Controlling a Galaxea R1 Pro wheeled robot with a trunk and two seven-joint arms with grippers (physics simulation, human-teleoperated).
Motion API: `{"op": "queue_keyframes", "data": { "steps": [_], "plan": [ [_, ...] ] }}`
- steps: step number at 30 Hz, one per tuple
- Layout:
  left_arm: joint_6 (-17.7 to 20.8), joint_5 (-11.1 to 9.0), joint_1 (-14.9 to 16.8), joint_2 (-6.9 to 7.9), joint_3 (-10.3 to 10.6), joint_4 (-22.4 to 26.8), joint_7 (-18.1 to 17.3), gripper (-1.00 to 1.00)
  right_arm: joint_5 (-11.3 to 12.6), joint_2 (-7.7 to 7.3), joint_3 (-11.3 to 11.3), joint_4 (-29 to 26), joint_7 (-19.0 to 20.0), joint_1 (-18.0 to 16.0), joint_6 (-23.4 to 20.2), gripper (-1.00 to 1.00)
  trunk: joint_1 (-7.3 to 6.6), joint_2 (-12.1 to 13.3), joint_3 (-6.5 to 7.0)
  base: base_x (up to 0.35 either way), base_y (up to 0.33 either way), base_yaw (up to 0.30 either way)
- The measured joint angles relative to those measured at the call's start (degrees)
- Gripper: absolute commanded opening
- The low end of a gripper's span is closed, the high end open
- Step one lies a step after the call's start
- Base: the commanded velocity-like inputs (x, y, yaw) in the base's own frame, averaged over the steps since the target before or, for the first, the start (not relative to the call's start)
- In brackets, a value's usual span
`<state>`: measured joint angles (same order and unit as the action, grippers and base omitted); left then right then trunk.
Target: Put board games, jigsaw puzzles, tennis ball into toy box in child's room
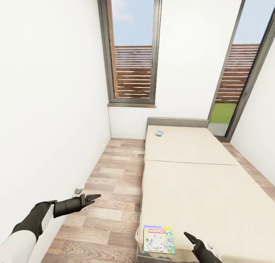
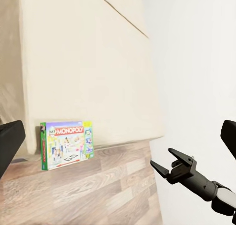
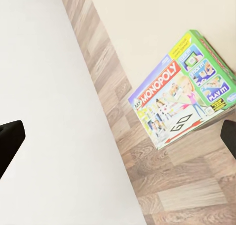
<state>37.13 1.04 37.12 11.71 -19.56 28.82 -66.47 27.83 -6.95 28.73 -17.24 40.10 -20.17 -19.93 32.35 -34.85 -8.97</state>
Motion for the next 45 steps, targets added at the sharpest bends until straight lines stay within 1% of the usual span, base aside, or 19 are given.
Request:
{"op": "queue_keyframes", "data": {
  "steps": [17, 22, 28, 33, 38, 45],
  "plan": [
    [0.42, 0.08, 0.00, -0.08, -0.16, 0.03, 0.24, 1.00, -0.24, 0.49, -0.16, 0.00, -0.25, 0.00, 0.21, 1.00, 3.74, -6.83, -3.06, 0.000, 0.000, 0.000],
    [1.73, 0.12, 0.08, -0.09, -0.23, 0.03, 0.60, 1.00, -0.23, 0.53, -0.17, 0.00, -0.37, 0.00, 0.73, 1.00, 4.84, -8.84, -3.96, 0.000, 0.000, 0.000],
    [2.78, 0.15, 0.15, -0.01, -0.27, 0.00, 0.76, 1.00, -0.22, 0.53, -0.17, 0.00, -0.41, 0.00, 3.29, 1.00, 6.16, -11.26, -5.05, 0.000, 0.000, 0.000],
    [3.00, 0.16, 0.22, -0.07, -0.33, 0.00, 0.78, 1.00, -0.22, 0.53, -0.17, 0.00, -0.42, 0.00, 3.72, 1.00, 7.26, -13.26, -5.95, 0.000, 0.000, 0.000],
    [4.73, 0.16, 0.33, -0.08, -0.32, 0.00, 0.85, 1.00, -0.22, 0.53, -0.17, 0.00, -0.42, 0.00, 3.80, 1.00, 8.36, -15.27, -6.85, 0.000, 0.000, 0.000],
    [5.26, 0.16, 0.36, -0.08, -0.34, 0.00, 1.01, 1.00, -0.22, 0.53, -0.17, 0.00, -0.41, -0.01, 3.83, 1.00, 9.91, -18.09, -8.11, -0.054, 0.000, 0.000]
  ]
}}
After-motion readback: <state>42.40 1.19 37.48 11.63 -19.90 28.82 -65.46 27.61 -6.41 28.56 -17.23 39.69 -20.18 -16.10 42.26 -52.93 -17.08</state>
